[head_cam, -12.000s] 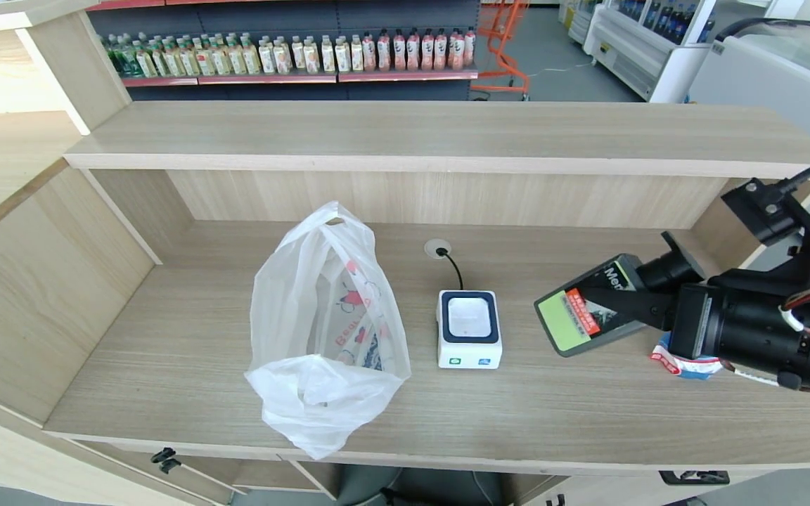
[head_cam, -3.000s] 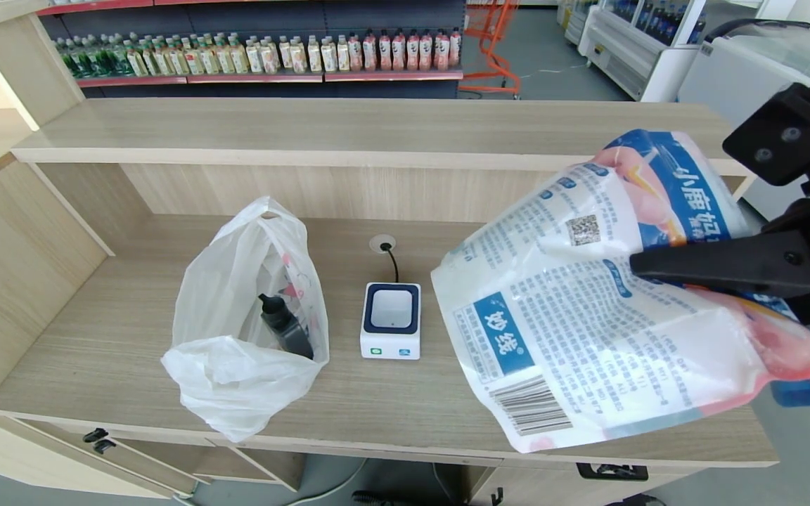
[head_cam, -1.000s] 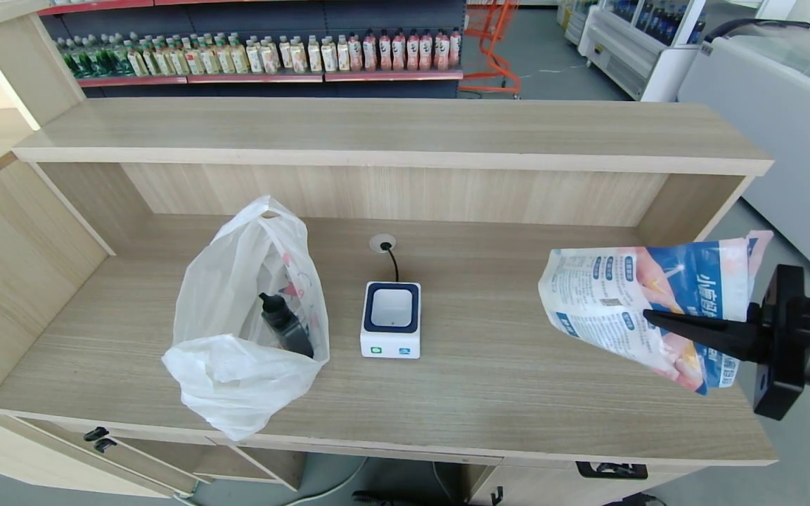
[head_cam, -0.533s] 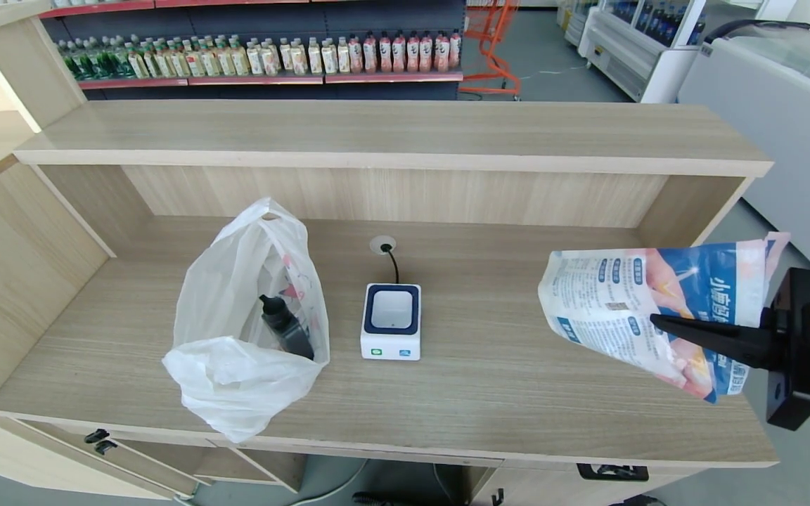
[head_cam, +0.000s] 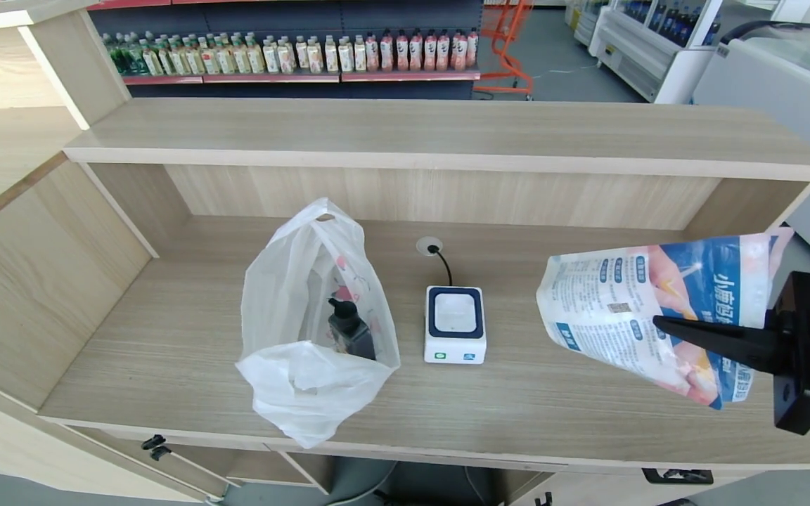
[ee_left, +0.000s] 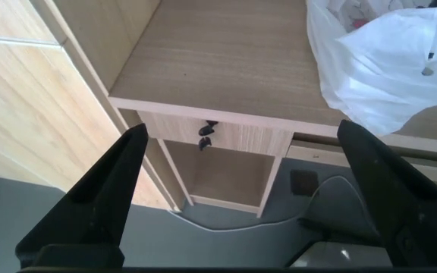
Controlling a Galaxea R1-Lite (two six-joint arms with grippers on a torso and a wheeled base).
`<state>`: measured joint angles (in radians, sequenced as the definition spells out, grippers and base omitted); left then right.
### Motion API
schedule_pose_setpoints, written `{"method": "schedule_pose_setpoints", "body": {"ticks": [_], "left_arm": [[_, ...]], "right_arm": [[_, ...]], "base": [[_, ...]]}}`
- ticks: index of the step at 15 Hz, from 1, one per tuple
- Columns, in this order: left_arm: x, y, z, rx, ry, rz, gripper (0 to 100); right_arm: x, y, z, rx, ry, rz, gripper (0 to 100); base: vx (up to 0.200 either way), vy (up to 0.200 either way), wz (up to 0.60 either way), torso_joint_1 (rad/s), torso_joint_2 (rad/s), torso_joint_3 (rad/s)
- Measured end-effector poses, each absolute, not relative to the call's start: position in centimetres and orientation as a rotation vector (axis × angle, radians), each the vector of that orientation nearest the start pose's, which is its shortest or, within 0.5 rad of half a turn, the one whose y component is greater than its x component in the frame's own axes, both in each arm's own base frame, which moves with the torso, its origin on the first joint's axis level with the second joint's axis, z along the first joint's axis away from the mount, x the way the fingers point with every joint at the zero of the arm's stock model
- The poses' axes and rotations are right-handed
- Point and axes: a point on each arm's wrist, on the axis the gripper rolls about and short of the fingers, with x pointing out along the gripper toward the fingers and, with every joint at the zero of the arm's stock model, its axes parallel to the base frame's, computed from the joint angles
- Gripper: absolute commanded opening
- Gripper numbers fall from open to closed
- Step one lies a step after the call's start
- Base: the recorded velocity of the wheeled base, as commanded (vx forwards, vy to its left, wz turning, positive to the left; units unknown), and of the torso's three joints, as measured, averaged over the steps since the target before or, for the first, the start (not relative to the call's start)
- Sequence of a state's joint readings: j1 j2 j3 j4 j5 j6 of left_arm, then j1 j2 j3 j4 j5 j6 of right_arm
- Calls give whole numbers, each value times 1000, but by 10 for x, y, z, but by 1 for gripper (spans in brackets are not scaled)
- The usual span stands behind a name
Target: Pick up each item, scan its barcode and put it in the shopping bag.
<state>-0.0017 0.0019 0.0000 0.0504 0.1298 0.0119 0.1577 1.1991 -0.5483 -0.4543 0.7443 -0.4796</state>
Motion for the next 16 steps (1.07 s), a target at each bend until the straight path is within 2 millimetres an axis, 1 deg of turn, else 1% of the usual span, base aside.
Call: {"method": "schedule_pose_setpoints", "body": {"ticks": [2,6,9,12,16], "left_arm": [[-23,3,70,17,53,129,100],[-23,3,70,18,53,127,100],[-23,3,70,19,54,128,100],[-23,3,70,20,54,126,100],[-23,3,70,14,53,127,100]], "right_arm": [[169,42,212,-382,-7,921,0],[175,40,206,-374,21,914,0],[178,36,197,-360,65,901,0],[183,36,193,-352,88,899,0],[195,37,187,-336,118,912,0]], "base": [[0,200,0,2,0,0],[0,0,0,0,0,0],[200,0,0,1,-2,2],[200,0,0,7,2,4],[0,0,0,0,0,0]]}}
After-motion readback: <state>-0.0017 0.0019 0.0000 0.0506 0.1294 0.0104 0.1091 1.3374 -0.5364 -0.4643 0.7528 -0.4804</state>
